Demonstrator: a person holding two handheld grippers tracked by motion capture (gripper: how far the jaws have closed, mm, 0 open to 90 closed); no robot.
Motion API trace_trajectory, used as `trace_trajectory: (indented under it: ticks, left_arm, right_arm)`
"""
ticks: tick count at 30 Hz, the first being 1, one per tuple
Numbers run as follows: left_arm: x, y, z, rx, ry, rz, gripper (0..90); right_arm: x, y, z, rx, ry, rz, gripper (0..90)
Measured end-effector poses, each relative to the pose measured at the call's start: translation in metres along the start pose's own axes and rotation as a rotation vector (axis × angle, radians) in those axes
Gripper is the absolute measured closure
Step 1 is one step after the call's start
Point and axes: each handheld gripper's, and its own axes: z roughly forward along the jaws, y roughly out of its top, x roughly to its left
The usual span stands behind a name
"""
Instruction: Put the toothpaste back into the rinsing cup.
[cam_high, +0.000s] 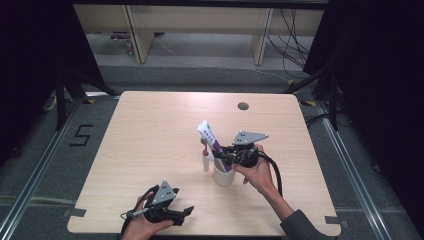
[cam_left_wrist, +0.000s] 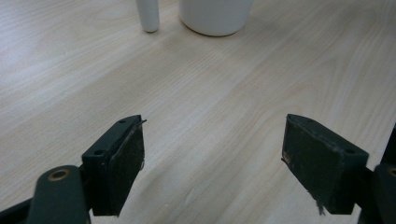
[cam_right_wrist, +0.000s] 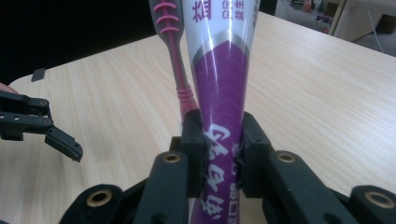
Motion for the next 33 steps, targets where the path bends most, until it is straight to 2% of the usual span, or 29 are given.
trace_trajectory:
  ticks: [3, 4, 5, 6, 8, 9, 11, 13, 14, 15, 16, 18, 19, 20, 22, 23, 25, 28, 29, 31, 33]
  left_arm:
    - [0.0, 0.0, 0.001, -0.001, 0.003, -0.005, 20.7]
    - [0.0, 0.0, 0.0, 0.0, 0.001, -0.003, 20.7]
    - [0.0, 0.0, 0.0, 0.001, 0.0, 0.001, 20.7]
    - [0.0, 0.0, 0.0, 0.001, 0.0, 0.002, 20.7]
    - [0.0, 0.0, 0.0, -0.002, 0.003, -0.005, 20.7]
    - [0.0, 0.0, 0.0, -0.002, 0.003, -0.004, 20.7]
    - [0.0, 0.0, 0.0, 0.004, 0.005, 0.002, 20.7]
    - [0.0, 0.0, 0.001, 0.0, 0.002, -0.006, 20.7]
    - [0.0, 0.0, 0.0, 0.002, 0.005, -0.005, 20.7]
    - [0.0, 0.0, 0.0, 0.003, 0.005, 0.0, 20.7]
    - [0.0, 0.0, 0.0, 0.004, 0.004, 0.001, 20.7]
    - [0.0, 0.0, 0.001, 0.001, 0.003, -0.006, 20.7]
    - [-0.001, 0.0, 0.001, -0.005, 0.001, -0.012, 20.7]
    - [0.0, 0.0, 0.0, 0.004, 0.006, -0.001, 20.7]
    - [0.0, 0.0, 0.0, 0.004, 0.004, 0.002, 20.7]
    - [0.0, 0.0, 0.0, 0.003, 0.005, -0.001, 20.7]
    - [0.0, 0.0, 0.0, -0.001, 0.001, -0.002, 20.7]
    - [0.0, 0.0, 0.0, 0.001, -0.001, 0.002, 20.7]
    - [0.0, 0.001, 0.0, -0.001, 0.001, -0.001, 20.7]
    - [0.0, 0.0, 0.0, 0.003, 0.003, 0.005, 20.7]
    - [0.0, 0.001, 0.0, 0.004, 0.003, 0.006, 20.7]
  right_arm:
    - [0.001, 0.0, -0.002, 0.016, 0.001, -0.01, 76.0]
    - [0.003, -0.001, -0.002, 0.017, -0.006, 0.01, 76.0]
    - [0.002, -0.001, -0.002, 0.013, -0.001, 0.0, 76.0]
    - [0.004, -0.001, -0.002, 0.034, -0.003, 0.009, 76.0]
    - [0.003, -0.002, -0.003, 0.039, -0.015, -0.019, 76.1]
    - [0.003, -0.003, -0.003, 0.043, 0.002, -0.004, 76.1]
    - [0.003, -0.004, -0.004, 0.037, -0.013, -0.015, 76.2]
    - [0.004, -0.005, -0.005, 0.06, -0.002, -0.009, 76.2]
    - [0.003, -0.006, -0.005, 0.058, -0.018, -0.022, 76.3]
    - [0.005, -0.008, -0.005, 0.059, -0.006, 0.008, 76.2]
    - [0.003, -0.009, -0.005, 0.065, 0.008, -0.003, 76.3]
    - [0.003, -0.011, -0.006, 0.069, -0.011, -0.015, 76.3]
    - [0.004, -0.012, -0.006, 0.071, -0.022, -0.004, 76.2]
    - [0.003, -0.012, -0.006, 0.075, -0.013, -0.018, 76.3]
    - [0.004, -0.014, -0.006, 0.091, -0.006, -0.005, 76.2]
    - [0.005, -0.015, -0.006, 0.096, -0.017, 0.002, 76.2]
    - [0.004, -0.016, -0.006, 0.105, -0.005, -0.004, 76.2]
    - [0.005, -0.018, -0.006, 0.113, -0.019, 0.002, 76.2]
    - [0.004, -0.018, -0.005, 0.114, -0.011, -0.015, 76.1]
    - [0.006, -0.021, -0.004, 0.124, -0.016, 0.01, 76.0]
    - [0.005, -0.023, -0.003, 0.13, -0.015, -0.007, 76.0]
